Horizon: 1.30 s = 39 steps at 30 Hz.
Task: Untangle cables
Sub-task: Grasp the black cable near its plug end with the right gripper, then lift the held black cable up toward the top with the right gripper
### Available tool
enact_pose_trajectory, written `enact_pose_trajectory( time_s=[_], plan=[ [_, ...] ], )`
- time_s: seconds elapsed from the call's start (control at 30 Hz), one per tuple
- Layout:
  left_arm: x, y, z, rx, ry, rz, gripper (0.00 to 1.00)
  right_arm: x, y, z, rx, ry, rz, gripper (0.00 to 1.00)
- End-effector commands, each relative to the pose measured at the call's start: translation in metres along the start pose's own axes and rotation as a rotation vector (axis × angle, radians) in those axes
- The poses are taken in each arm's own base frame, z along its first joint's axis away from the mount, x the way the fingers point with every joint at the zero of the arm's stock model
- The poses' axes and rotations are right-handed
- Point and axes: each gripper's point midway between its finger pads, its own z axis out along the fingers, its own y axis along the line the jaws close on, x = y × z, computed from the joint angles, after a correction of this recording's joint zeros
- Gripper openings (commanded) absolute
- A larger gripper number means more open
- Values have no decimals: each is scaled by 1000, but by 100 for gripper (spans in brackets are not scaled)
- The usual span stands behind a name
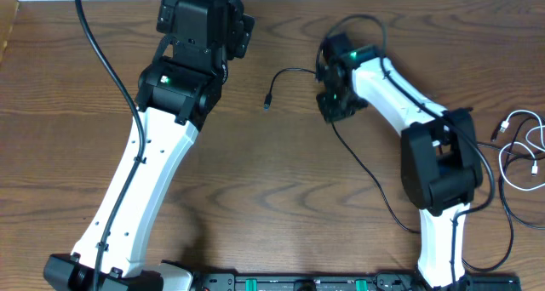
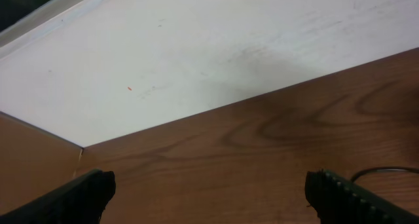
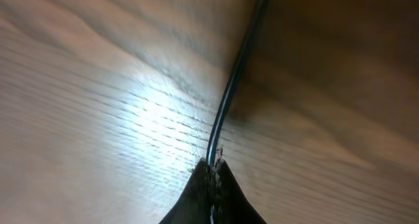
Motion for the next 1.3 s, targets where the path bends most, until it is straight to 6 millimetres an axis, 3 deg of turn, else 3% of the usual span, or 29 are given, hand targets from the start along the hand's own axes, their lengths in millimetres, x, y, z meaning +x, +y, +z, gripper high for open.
enact_pose_trajectory(
  time_s=[0.0,0.17,0.37,0.47,0.5,0.63,0.8,1.03,1.27],
  plan=[
    [-8,7,-10,-8,-28,-20,98,-36,-4,-75,3,-194,23,1],
    [-8,7,-10,-8,-28,-20,98,-50,-23,-125,5,-275,60,1],
    [-8,7,-10,-8,-28,-20,98,-28,-36,-124,-4,-186,62,6],
    [-8,7,-10,-8,-28,-20,98,-27,-36,-120,-4,-182,50,27],
    [-8,7,-10,-8,-28,-20,98,-29,-35,-119,-5,-185,42,43],
    [-8,7,-10,-8,-28,-20,98,-36,-28,-116,-34,-207,16,77],
    [-8,7,-10,-7,-28,-20,98,-45,-27,-98,-55,-201,12,82],
    [-8,7,-10,-7,-28,-20,98,-60,-35,-39,-56,-165,8,79],
    [-8,7,-10,-8,-28,-20,98,-70,-30,1,-109,-155,7,79]
  ],
)
